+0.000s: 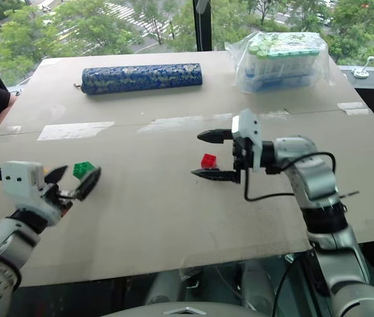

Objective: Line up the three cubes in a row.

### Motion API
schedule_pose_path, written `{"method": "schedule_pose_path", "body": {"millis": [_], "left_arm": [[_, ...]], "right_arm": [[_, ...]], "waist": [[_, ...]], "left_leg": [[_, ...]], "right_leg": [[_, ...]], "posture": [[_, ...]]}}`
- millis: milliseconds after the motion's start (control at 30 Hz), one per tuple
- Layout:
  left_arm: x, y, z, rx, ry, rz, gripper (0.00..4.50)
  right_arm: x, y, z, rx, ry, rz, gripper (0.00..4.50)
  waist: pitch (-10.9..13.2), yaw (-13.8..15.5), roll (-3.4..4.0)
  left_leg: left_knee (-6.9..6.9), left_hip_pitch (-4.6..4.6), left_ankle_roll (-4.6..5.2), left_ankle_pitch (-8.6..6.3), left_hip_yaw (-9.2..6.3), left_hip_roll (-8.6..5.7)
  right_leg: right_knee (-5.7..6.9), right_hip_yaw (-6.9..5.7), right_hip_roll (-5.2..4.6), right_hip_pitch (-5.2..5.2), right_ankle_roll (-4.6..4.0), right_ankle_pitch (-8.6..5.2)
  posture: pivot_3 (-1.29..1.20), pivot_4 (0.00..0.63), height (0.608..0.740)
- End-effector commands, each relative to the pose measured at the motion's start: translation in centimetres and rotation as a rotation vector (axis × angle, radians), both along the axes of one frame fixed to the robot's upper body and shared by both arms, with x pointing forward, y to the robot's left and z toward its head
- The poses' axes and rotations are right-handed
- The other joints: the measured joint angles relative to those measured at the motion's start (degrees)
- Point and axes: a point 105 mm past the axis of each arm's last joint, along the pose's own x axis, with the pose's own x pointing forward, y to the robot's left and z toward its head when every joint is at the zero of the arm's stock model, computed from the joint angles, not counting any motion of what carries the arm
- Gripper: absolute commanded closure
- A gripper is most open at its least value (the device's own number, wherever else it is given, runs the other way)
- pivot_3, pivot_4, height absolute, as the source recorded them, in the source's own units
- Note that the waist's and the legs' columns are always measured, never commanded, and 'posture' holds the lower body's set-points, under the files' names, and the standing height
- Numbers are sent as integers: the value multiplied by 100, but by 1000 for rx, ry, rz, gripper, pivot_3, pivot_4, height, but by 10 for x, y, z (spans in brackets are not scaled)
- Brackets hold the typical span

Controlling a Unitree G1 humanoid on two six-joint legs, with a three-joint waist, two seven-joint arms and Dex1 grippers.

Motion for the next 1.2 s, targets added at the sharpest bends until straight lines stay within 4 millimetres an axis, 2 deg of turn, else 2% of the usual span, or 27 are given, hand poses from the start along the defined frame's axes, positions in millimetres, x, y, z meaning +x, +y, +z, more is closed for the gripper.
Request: {"method": "schedule_pose_path", "body": {"millis": [33,133,233,267,300,367,433,467,533,600,667,733,833,900,1000,1067,1200], "left_arm": [[9,12,-3,49,33,104,0],[23,19,-6,39,57,119,0],[34,17,-15,21,101,73,0],[36,17,-17,14,106,67,522],[40,16,-17,4,103,51,779],[46,12,-20,0,109,8,1657],[49,10,-22,-2,114,-16,2578],[51,10,-22,-2,115,-25,3196],[54,4,-16,-8,81,-96,3173],[58,-13,-5,-25,33,-241,3173],[58,-43,5,17,14,-486,3173],[62,-58,10,50,-3,-634,3173],[56,-88,2,117,86,-1021,3173],[58,-96,-1,134,129,-1178,3173],[73,-106,-6,247,178,-1361,3173],[90,-117,-10,296,209,-1432,3173],[103,-128,-10,328,216,-1515,3173]], "right_arm": [[-12,-10,19,37,-94,-21,60],[-12,-14,17,15,-97,-47,60],[-11,-16,15,-4,-105,-66,60],[-11,-16,15,-5,-106,-69,0],[-11,-17,15,-9,-110,-73,0],[-11,-17,15,-14,-116,-84,0],[-12,-18,16,-16,-120,-96,0],[-12,-19,16,-17,-122,-103,0],[-13,-21,16,-18,-120,-125,0],[-14,-23,15,-19,-115,-148,0],[-16,-26,13,-14,-112,-179,0],[-15,-30,12,3,-115,-228,0],[-12,-42,-1,-17,-65,-301,0],[-15,-49,-5,-32,-30,-308,0],[-22,-63,-15,-109,-20,-335,0],[-25,-74,-20,-150,-4,-360,0],[-32,-79,-24,-191,11,-365,0]], "waist": [[0,5,-1],[-3,10,-6],[-3,10,-6],[-3,10,-6],[-3,8,-7],[-2,9,-8],[-1,12,-10],[-1,14,-10],[-1,12,-10],[2,16,-14],[3,33,-17],[3,50,-16],[3,54,-17],[6,38,-9],[8,55,-13],[9,81,-14],[13,112,-23]], "left_leg": [[3,2,0,0,8,-1],[6,4,1,0,12,0],[7,4,1,0,11,2],[7,5,1,0,12,1],[6,4,1,0,13,1],[6,1,1,0,13,0],[4,-1,-3,1,12,0],[4,-2,-6,2,11,0],[4,-3,-6,1,11,0],[5,-4,-4,0,10,0],[6,-5,-2,-2,9,0],[7,-8,-2,-2,5,0],[7,-6,-1,-3,12,0],[6,-6,0,-3,22,0],[8,-11,2,-2,24,0],[9,-14,4,-1,25,-3],[18,-21,38,8,30,-3]], "right_leg": [[0,-2,2,0,1,0],[0,-18,2,-1,19,-11],[0,-21,-2,-3,18,-11],[0,-20,-4,-3,17,-10],[0,-20,-5,-4,16,-9],[0,-16,-9,-5,-4,3],[0,-16,-10,-6,-5,3],[-1,-16,-11,-5,-6,3],[-1,-16,-12,-5,-5,3],[-1,-16,-13,-5,-5,3],[-2,-18,-17,-6,-4,2],[-3,-27,-24,-7,1,-2],[-3,-71,-60,-7,15,-10],[-7,-102,-78,-7,17,-11],[-8,-128,-71,-8,17,-10],[-7,-137,-57,-3,18,-10],[-6,-136,-46,-2,21,-9]], "posture": [[0,150,740],[0,150,740],[0,150,740],[0,150,740],[0,150,740],[0,150,740],[0,150,740],[0,150,740],[0,150,740],[0,150,740],[0,150,740],[0,150,740],[0,150,740],[0,150,740],[0,150,740],[0,150,740],[0,150,740]]}}
